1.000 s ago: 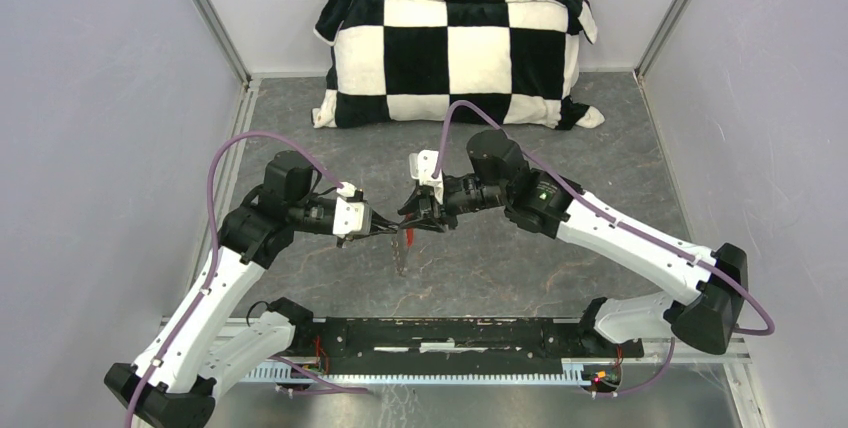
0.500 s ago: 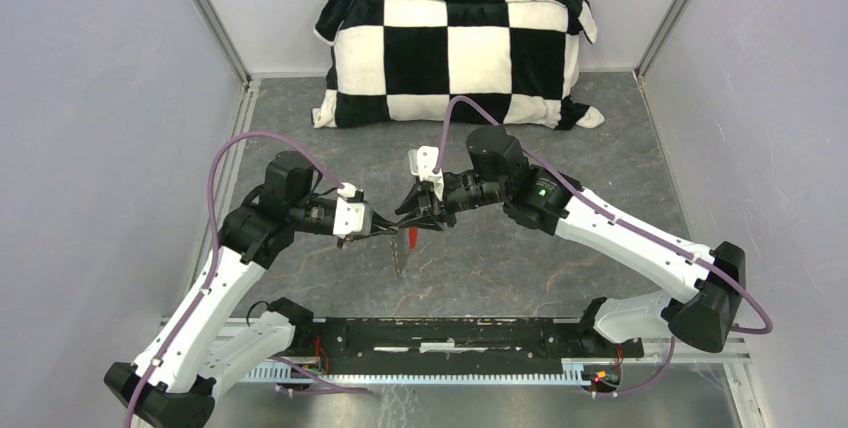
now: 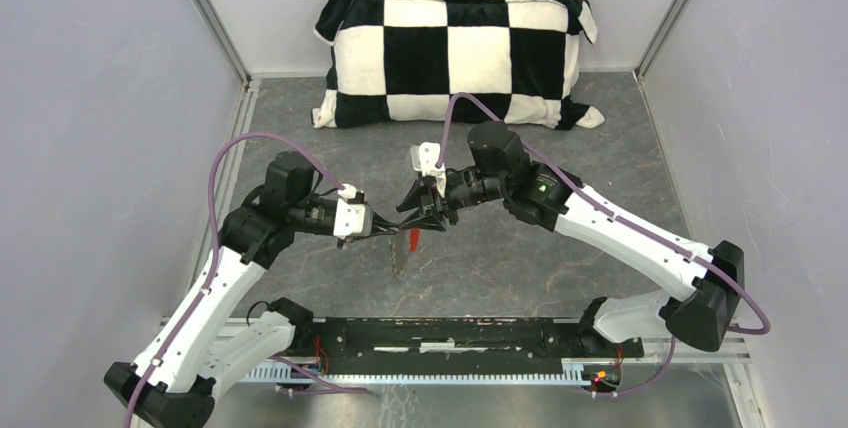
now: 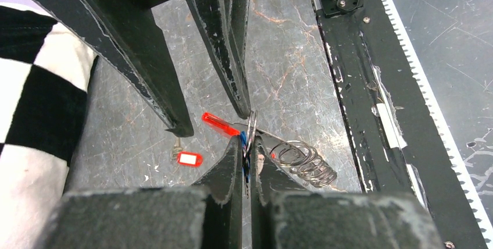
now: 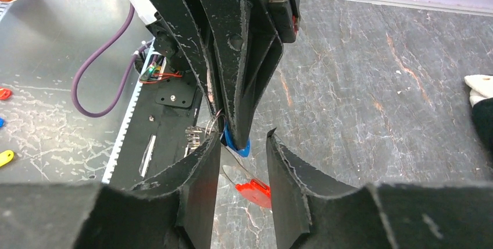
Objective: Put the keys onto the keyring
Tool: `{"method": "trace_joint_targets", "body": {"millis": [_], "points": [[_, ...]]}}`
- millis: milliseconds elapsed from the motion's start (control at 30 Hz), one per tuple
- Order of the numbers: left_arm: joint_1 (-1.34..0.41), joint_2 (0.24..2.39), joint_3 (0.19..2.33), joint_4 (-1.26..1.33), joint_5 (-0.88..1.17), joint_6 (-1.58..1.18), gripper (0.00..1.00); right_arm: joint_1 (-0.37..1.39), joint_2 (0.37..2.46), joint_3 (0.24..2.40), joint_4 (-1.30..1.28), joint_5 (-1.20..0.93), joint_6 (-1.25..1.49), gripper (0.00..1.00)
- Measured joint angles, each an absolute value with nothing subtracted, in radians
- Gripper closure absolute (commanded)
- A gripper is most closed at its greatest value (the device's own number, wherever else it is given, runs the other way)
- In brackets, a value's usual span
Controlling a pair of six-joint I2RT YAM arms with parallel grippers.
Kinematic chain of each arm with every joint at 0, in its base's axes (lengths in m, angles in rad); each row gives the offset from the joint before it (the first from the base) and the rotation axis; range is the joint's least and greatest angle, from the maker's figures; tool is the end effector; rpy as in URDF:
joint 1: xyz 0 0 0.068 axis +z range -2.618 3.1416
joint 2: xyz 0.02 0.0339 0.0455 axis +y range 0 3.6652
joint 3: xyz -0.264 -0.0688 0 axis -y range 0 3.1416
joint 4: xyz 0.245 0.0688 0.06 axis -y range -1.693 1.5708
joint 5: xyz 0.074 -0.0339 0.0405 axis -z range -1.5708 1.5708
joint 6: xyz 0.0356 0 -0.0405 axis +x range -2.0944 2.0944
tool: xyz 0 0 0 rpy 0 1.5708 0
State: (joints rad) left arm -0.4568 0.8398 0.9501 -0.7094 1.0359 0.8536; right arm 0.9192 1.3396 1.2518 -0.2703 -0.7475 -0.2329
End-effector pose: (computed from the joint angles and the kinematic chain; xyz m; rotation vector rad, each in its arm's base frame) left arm 0.1272 -0.0966 0.3447 1.5865 1.1406 -0.8506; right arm 0.1643 0.2553 0.3737 -1.4965 1.3371 1.1670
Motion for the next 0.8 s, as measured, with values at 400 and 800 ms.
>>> {"method": "trace_joint_targets", "body": {"millis": [400,800], "points": [[-0.458,0.839,0.939,-0.677,0.995,0.854,0.98,0.916,1.327,1.248,-0.271,-0.869,-0.22,0.55],[-0.458,0.83,0.926,-0.673,0.992,0.853,0.98,0.916,1.328,1.245,-0.236,-0.784,-0.202,0.48]]}}
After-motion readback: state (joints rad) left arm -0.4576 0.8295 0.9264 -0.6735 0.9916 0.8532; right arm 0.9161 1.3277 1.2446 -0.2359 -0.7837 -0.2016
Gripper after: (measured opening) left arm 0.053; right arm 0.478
